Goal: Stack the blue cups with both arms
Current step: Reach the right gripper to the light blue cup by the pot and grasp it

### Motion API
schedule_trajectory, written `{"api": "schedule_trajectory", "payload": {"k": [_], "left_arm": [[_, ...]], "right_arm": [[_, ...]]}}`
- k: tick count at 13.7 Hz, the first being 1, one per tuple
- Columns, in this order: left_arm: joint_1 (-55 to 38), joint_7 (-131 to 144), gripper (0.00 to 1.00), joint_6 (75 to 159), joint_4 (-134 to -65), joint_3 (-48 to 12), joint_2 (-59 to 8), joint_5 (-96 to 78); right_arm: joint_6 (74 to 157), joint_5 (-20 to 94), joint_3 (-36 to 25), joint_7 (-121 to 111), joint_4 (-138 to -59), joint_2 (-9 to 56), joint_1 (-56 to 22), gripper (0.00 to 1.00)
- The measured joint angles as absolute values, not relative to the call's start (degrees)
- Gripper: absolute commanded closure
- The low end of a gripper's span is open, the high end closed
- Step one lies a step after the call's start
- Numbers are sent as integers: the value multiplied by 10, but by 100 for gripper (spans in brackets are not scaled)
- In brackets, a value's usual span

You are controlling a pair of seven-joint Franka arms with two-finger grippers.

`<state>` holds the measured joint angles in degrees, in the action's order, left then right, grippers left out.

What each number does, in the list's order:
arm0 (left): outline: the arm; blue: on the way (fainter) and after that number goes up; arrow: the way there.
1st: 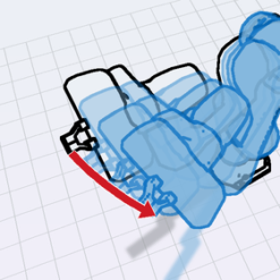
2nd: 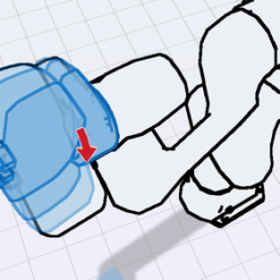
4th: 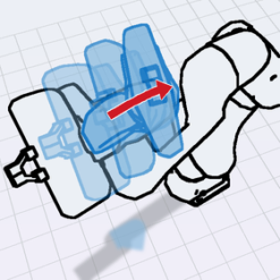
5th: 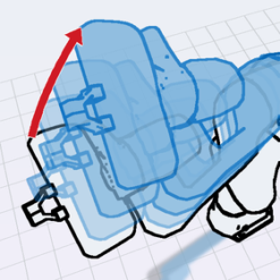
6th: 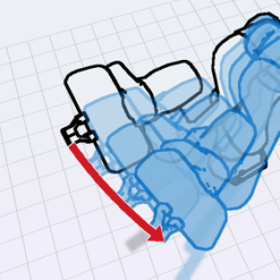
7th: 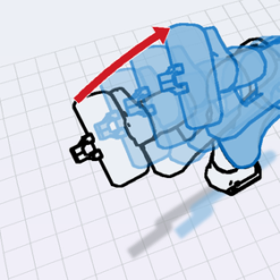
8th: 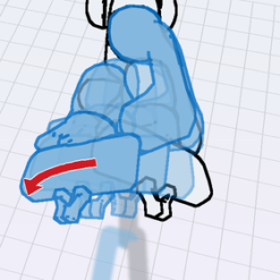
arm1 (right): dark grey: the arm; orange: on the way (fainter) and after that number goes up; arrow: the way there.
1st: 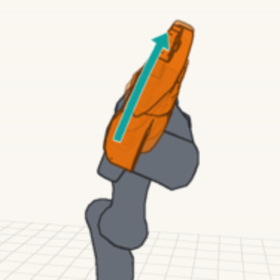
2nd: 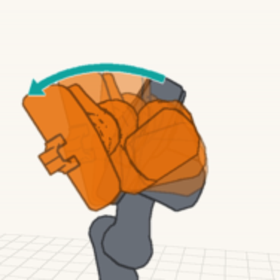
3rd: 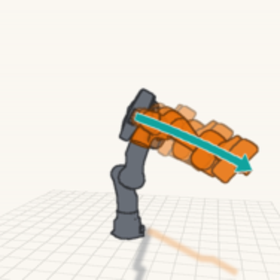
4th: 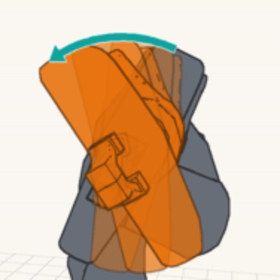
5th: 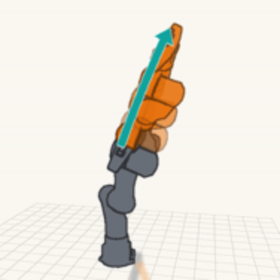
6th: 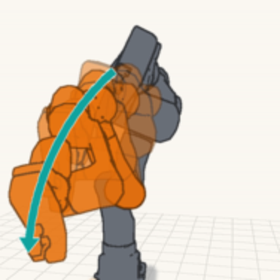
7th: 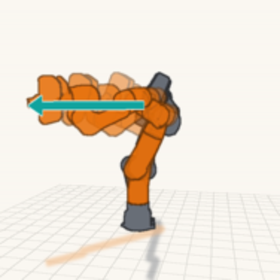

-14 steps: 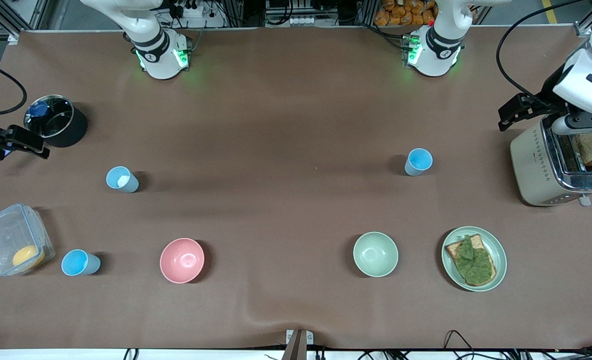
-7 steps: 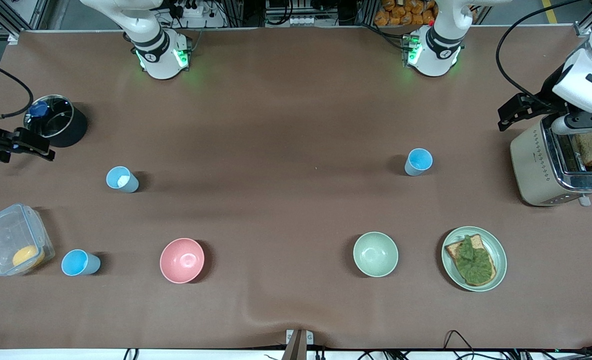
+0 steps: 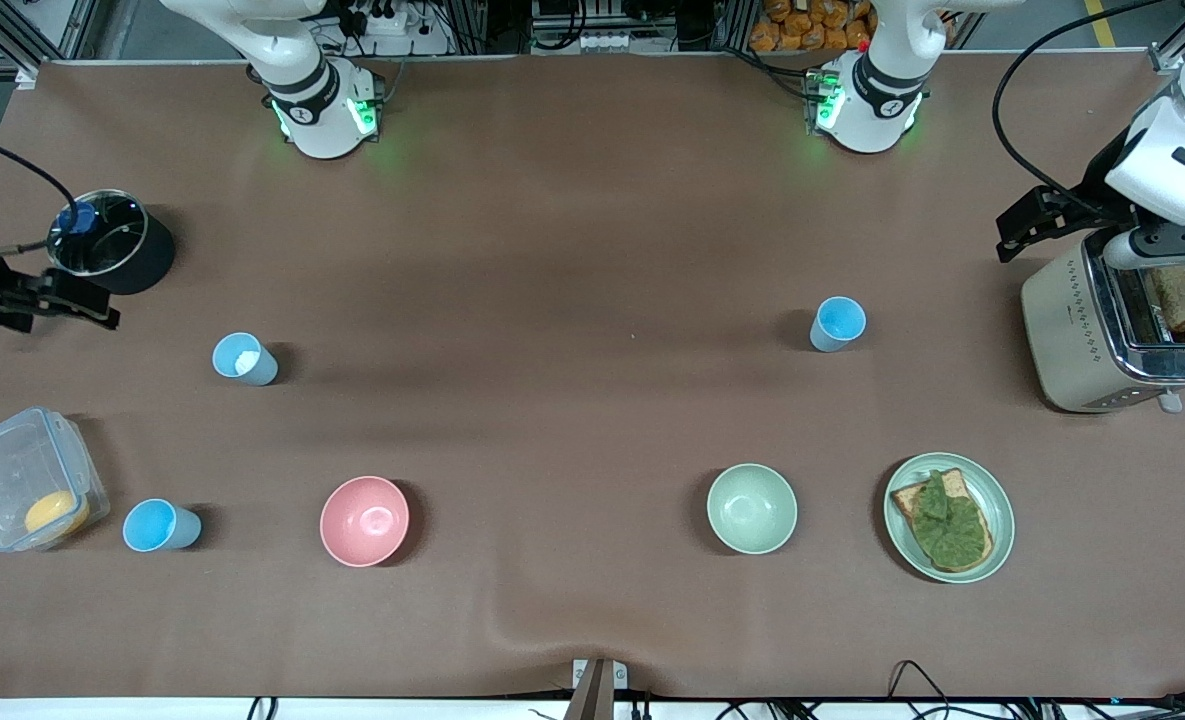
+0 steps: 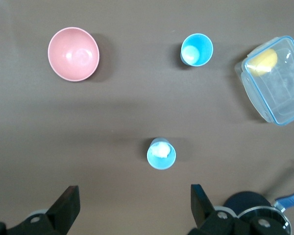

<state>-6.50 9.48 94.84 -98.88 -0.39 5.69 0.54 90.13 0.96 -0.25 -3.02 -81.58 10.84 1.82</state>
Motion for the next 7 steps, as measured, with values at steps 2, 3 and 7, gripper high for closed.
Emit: {"api": "schedule_trajectory", "payload": {"k": [2,3,7], "left_arm": [[-65,95,0,948,-989,-11,57,5],[-65,99,0,948,-988,-13,57,5],[-65,120,0,948,-988,-13,57,5]], "right_arm": [[962,10,-2,-30,-874,112,17,0],[989,10,-2,-30,-910,112,17,0],[1060,10,-2,-30,-1033,98,15,0]]}}
